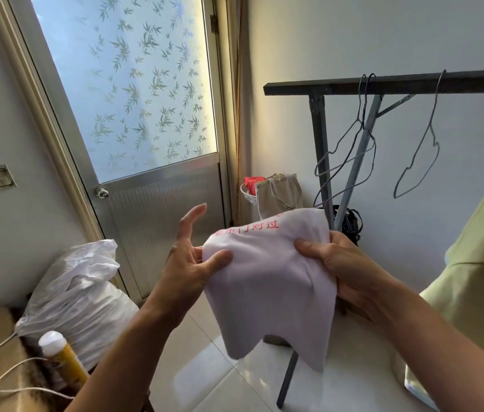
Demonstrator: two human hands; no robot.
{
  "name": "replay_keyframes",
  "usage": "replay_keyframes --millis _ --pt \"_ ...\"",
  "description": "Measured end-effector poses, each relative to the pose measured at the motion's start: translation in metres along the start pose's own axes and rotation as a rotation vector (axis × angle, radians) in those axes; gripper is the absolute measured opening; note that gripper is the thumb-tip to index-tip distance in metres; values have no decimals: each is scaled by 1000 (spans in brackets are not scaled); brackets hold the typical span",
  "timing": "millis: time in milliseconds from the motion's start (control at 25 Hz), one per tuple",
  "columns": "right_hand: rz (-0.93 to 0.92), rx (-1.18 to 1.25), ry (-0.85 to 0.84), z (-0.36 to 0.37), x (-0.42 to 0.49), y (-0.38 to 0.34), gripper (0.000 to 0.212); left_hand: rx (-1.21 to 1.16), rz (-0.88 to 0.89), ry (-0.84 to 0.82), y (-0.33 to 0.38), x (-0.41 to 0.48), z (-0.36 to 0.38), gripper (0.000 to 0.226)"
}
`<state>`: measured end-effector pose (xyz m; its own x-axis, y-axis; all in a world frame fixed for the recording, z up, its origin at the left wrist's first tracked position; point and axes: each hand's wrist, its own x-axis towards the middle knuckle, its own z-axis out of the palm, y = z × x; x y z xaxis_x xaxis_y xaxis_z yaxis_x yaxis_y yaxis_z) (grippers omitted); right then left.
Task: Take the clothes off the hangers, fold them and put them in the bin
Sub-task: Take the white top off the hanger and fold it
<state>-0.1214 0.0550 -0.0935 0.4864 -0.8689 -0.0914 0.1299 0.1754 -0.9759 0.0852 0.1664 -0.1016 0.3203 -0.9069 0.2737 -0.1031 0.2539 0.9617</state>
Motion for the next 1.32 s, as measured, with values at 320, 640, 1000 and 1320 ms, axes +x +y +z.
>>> replay_keyframes --millis 320,640,1000,1320 --pt "67 60 89 5 -6 -14 17 269 125 -168 0 -8 -8 70" --pt "90 26 112 -2 -6 -30 21 918 543 -67 25 -2 -12 31" --pt "-29 55 272 7 -7 -33 30 281 167 -119 33 -4 -15 22" --pt "-46 -17 396 -3 16 -13 51 -180 -295 60 16 -15 12 34"
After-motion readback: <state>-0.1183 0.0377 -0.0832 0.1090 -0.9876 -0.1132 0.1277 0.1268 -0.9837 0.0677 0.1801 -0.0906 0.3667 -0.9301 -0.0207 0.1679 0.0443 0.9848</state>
